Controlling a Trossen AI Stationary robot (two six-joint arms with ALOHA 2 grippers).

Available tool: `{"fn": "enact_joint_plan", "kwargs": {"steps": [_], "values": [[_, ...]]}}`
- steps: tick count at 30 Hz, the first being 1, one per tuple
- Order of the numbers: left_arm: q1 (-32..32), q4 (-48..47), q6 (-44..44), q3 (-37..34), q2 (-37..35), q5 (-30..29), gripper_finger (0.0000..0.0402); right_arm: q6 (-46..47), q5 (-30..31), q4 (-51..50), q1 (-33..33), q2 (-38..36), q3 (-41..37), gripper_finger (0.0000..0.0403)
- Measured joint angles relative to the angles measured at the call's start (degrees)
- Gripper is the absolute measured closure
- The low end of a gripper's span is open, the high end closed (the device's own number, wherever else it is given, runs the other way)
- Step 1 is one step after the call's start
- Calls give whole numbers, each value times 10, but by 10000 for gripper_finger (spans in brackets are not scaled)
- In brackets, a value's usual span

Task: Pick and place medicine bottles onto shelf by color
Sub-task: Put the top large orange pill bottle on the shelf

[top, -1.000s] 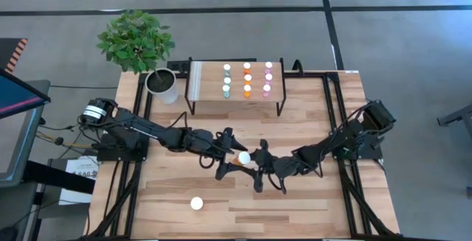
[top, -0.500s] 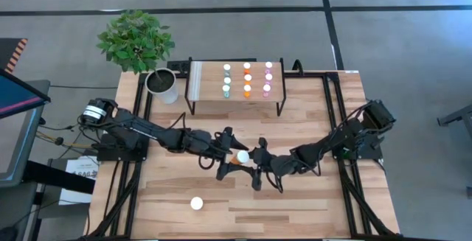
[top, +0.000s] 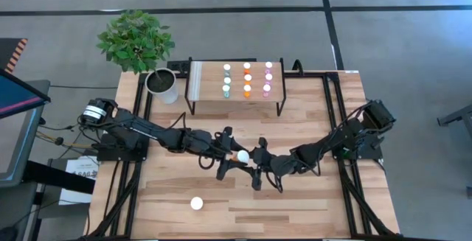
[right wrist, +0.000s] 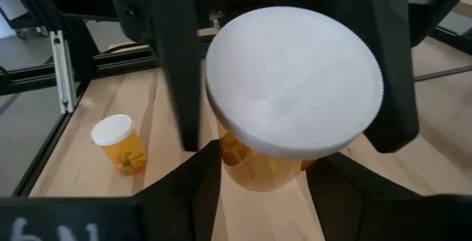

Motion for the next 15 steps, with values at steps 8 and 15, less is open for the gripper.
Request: {"fn": "enact_joint_plan", "kwargs": {"steps": [8,15], "values": [[0,1,3,0,0,1,219,-1,0,0,0,0,0,203],[0,0,3,0,0,1,201,0,0,0,0,0,0,202]]}}
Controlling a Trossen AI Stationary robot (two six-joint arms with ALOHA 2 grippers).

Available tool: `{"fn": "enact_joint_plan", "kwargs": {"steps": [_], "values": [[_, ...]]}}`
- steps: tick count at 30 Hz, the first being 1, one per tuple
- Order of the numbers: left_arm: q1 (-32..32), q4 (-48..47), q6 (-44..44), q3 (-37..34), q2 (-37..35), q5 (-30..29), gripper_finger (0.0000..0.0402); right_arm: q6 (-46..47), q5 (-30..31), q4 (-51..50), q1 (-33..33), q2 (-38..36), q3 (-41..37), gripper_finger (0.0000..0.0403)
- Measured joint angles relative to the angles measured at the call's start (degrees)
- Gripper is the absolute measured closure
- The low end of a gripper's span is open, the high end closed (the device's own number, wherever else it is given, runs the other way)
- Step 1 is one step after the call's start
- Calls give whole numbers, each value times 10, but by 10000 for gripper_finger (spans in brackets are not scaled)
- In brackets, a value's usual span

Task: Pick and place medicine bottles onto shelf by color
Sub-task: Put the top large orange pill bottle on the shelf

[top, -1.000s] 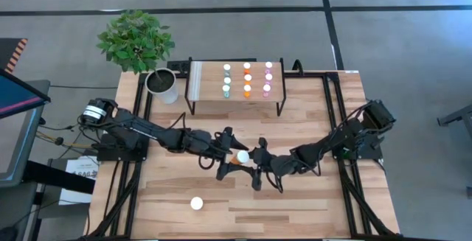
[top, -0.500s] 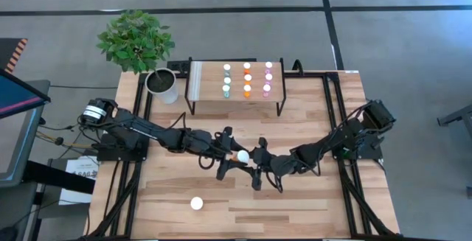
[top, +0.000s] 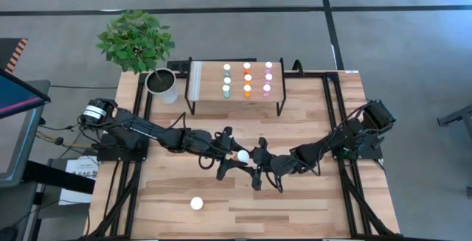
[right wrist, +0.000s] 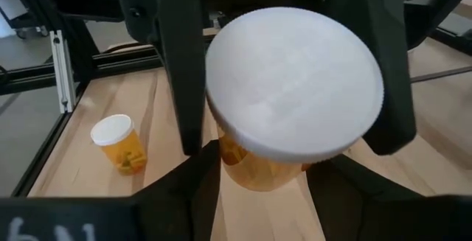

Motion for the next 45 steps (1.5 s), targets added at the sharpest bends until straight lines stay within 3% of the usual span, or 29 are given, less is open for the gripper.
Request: {"fn": "enact_joint_plan", "kwargs": {"steps": [4,9,17,21,25,28,34,39,45], "values": [[0,-1,0,0,0,0,205,0,-7,0,0,0,0,196],[4,-13,0,-1,-6,0,211,7,-10,-16,0,0,0,159],[14,-78,22,-1,-50,-28,209,22,-10,-71,2,-18,-1,124],[20,-140,56,0,-108,-112,210,47,-10,-129,2,-37,-1,122],[21,-186,99,-3,-179,-282,208,54,8,-145,10,-50,0,122],[28,-146,137,-30,-231,-365,208,54,15,-150,15,-50,-1,122],[102,-5,146,-128,-295,-351,209,54,21,-150,20,-48,-1,122],[191,105,103,-180,-271,-351,209,54,21,-146,18,-48,-1,122],[271,207,95,-189,-197,-355,209,54,22,-145,11,-48,-1,122]]}}
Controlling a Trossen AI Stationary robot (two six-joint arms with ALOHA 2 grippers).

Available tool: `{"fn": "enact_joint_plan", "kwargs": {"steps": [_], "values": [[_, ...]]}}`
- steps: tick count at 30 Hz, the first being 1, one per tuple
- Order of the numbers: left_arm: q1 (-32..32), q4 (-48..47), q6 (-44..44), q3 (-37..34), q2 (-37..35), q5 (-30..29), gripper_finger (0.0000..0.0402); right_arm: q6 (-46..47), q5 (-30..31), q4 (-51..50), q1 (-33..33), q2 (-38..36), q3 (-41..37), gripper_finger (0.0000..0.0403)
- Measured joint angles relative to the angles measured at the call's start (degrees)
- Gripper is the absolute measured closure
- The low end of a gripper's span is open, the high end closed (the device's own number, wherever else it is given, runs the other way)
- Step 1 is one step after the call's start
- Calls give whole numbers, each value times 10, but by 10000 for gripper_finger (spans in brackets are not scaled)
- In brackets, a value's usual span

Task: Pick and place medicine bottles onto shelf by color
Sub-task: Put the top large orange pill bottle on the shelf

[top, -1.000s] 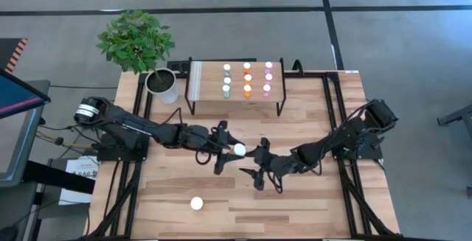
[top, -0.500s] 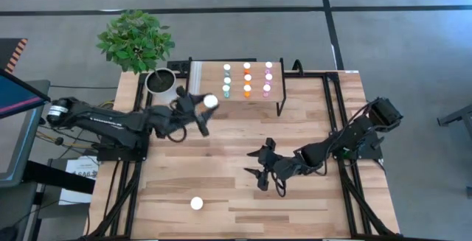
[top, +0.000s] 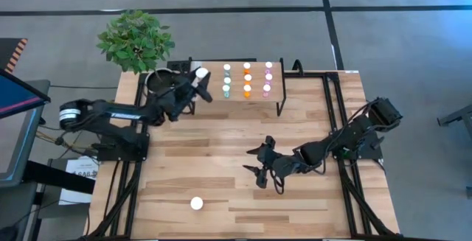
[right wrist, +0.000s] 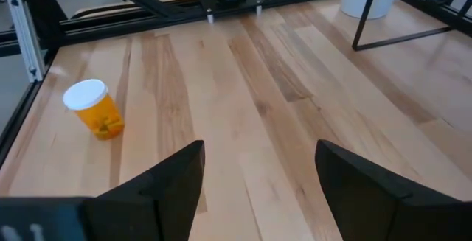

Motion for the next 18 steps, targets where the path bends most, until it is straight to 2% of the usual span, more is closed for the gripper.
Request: {"fn": "enact_joint_plan", "kwargs": {"steps": [6,12,18], "values": [[50,111,-10,4,91,7,209,0,0,0,0,0,0,122],[80,130,-25,37,168,11,209,-1,1,-3,0,0,0,122],[86,134,-13,69,213,-3,209,0,0,-3,0,0,0,122]]}}
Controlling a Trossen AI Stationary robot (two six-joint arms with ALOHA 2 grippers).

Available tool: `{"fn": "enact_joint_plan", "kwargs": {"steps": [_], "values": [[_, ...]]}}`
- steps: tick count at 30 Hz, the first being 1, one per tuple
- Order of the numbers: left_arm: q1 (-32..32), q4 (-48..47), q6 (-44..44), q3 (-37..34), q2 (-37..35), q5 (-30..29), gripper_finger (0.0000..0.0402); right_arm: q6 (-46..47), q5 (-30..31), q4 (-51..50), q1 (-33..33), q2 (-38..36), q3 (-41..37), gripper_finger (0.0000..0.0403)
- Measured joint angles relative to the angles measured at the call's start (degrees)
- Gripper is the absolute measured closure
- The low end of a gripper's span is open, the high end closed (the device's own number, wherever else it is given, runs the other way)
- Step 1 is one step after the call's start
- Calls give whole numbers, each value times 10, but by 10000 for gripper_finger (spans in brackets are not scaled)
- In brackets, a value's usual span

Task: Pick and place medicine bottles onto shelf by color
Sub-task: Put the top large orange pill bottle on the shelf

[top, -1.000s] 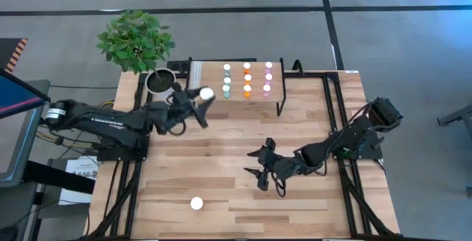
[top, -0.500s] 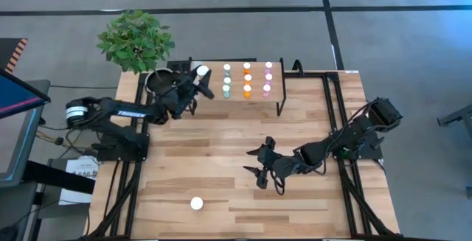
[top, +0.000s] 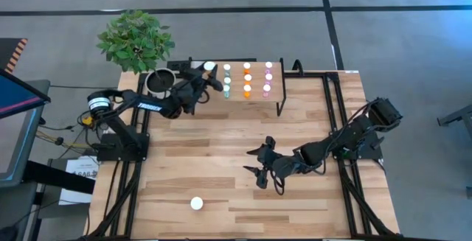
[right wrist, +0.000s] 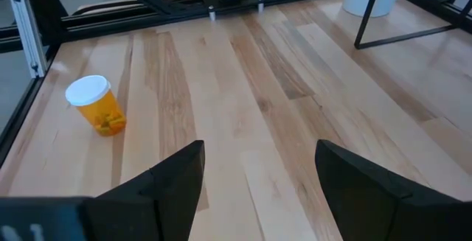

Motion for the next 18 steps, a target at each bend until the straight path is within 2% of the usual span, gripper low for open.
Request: {"fn": "enact_joint_plan", "kwargs": {"steps": [7,18], "values": [[11,-5,2,4,4,-37,209,0,0,-1,1,0,0,122],[33,-72,-33,6,2,-32,209,0,0,0,1,0,0,122]]}}
